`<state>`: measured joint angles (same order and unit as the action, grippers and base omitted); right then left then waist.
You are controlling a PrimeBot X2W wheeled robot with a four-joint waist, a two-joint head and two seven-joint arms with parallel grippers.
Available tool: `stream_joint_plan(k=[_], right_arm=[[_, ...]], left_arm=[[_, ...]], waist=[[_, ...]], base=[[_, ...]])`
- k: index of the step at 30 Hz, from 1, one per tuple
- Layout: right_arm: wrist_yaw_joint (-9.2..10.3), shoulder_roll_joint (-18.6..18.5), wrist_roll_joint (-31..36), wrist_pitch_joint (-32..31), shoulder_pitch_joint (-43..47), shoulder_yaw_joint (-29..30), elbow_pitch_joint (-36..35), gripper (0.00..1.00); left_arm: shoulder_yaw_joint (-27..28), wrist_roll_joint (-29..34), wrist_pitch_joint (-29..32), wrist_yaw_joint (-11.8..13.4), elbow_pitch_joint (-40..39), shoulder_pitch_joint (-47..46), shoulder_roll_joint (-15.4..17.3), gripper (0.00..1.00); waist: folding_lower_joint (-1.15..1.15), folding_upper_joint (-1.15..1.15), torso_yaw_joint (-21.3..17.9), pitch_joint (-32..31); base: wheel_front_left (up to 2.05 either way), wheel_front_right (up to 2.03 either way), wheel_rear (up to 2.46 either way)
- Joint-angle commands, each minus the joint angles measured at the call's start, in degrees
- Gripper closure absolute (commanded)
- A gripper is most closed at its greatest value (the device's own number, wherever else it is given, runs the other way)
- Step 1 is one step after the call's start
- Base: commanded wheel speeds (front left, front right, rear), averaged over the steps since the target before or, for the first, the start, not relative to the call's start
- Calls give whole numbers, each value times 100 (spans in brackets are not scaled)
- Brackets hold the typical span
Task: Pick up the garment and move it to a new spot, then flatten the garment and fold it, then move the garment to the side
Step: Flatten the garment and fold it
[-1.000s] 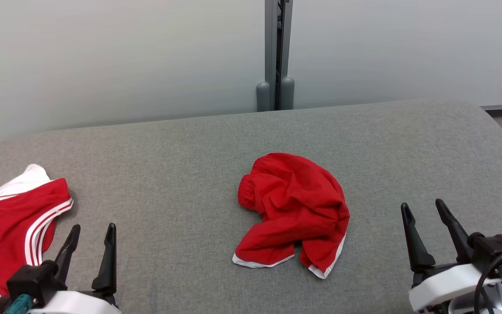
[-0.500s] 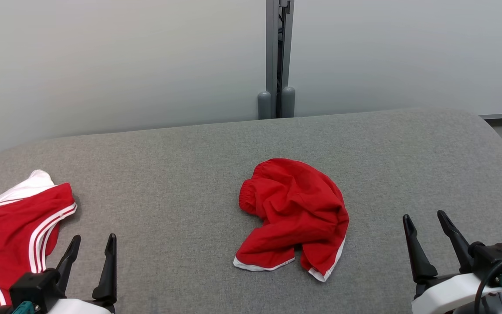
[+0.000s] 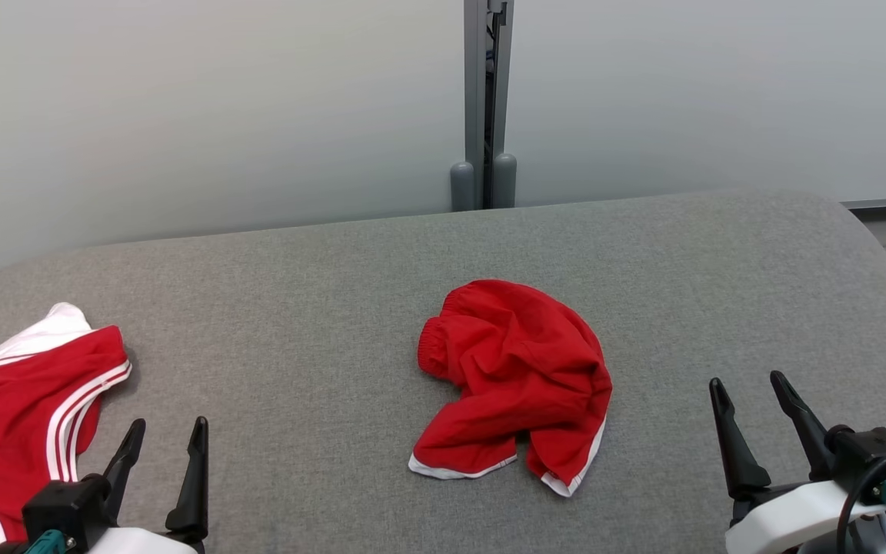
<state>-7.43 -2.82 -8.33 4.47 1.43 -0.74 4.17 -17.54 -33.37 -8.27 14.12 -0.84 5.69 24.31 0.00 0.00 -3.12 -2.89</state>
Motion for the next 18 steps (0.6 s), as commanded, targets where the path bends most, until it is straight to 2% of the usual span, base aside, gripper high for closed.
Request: stream_joint_plan(k=[1,18], right_arm=[[-11,-30,-13,-6,-69,-12,4,0],[-11,-23,-11,-3,-69,-23,56,0]], left_arm=[[2,44,10,13,25,-21,36,0],[-43,-47,10,43,54,-68,15,0]], waist=[[0,0,-15,4],[0,0,-25,20]], base=[[0,0,0],[0,0,0]])
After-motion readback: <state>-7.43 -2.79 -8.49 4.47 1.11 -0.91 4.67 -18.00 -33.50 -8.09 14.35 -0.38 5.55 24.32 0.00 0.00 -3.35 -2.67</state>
